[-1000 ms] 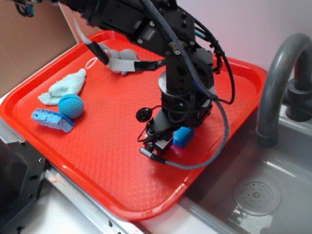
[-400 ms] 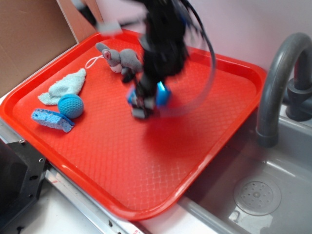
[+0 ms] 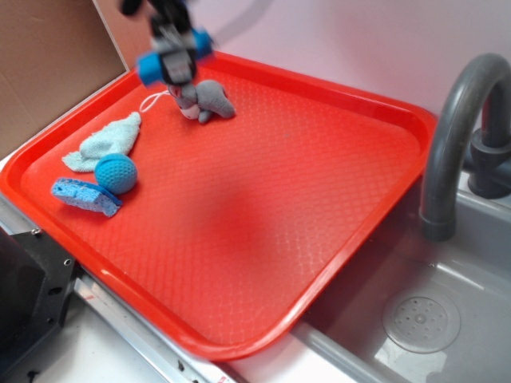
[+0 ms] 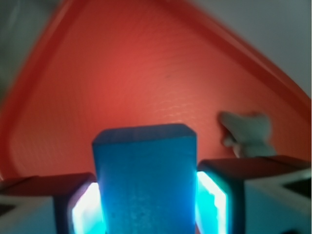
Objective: Grab the blue block.
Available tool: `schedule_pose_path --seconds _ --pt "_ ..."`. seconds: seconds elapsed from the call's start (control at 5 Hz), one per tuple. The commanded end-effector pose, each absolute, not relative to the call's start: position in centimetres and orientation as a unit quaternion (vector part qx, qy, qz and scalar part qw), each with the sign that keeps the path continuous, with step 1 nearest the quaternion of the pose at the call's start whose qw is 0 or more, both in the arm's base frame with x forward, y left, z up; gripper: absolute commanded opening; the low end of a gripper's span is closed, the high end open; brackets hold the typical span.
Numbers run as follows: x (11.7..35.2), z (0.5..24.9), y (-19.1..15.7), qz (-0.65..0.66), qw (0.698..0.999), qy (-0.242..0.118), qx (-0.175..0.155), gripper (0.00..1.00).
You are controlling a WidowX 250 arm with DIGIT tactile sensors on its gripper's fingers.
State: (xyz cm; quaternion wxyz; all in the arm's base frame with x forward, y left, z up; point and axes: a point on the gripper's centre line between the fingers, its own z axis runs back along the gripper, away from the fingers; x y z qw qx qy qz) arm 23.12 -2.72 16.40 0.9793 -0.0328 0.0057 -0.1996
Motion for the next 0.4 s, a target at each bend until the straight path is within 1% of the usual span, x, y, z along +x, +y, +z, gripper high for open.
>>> schedule_pose_path --seconds 0.0,0.2 --pt "20.89 17.10 -3.39 0.047 0.997 -0.034 -0.059 0.00" --pt "21.34 17.09 -4.04 -0.023 1.000 -0.013 -0.010 0.00"
